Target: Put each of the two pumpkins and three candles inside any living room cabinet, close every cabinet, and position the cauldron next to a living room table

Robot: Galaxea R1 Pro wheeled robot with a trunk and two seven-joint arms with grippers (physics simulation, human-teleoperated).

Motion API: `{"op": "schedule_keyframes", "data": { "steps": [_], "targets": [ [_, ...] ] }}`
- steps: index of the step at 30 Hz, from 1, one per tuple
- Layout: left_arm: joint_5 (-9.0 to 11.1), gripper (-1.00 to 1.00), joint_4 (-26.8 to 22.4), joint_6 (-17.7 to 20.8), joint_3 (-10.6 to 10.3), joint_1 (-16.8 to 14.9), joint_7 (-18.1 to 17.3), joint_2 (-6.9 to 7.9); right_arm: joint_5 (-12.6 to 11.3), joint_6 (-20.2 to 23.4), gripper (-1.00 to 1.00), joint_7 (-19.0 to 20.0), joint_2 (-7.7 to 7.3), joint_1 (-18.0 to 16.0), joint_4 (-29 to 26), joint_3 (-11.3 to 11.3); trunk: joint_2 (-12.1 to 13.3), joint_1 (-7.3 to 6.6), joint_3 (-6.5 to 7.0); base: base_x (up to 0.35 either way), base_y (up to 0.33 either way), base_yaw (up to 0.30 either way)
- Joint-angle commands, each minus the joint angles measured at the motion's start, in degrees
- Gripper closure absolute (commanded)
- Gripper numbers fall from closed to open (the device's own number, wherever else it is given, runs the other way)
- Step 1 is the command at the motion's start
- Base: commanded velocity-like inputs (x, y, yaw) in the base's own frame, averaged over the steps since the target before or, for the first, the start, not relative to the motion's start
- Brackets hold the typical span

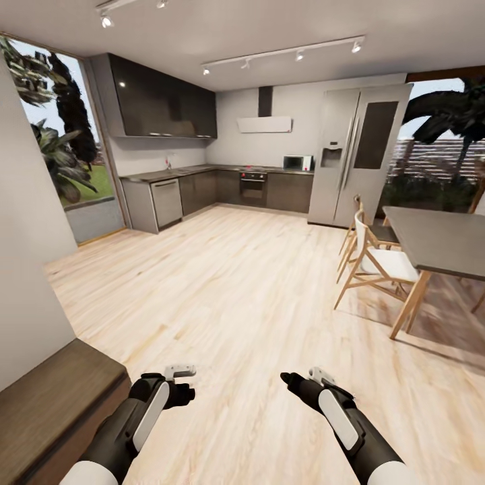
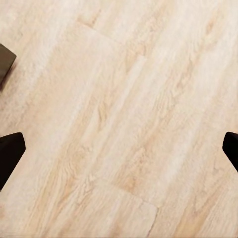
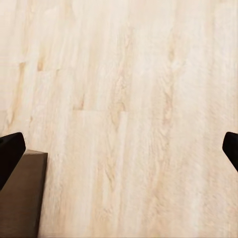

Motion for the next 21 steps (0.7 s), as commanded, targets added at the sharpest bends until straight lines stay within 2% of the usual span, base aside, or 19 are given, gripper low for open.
{"op": "schedule_keyframes", "data": {
  "steps": [1, 21],
  "targets": [
    [0.59, -1.0, -0.01, 0.15, -0.08, -0.05, 0.55, -0.04, -0.61, 0.12, -1.0, -0.56, -0.04, -0.01, -0.14, 0.13, -0.03, 0.0, -0.06, 0.0, 0.0, 0.291],
    [0.49, -1.0, -0.03, 0.15, -0.13, -0.05, 0.64, -0.05, -0.6, 0.6, -1.0, -0.59, -0.04, -0.02, -0.17, 0.13, -0.03, 0.0, -0.06, 0.0, 0.0, 0.291]
  ]
}}
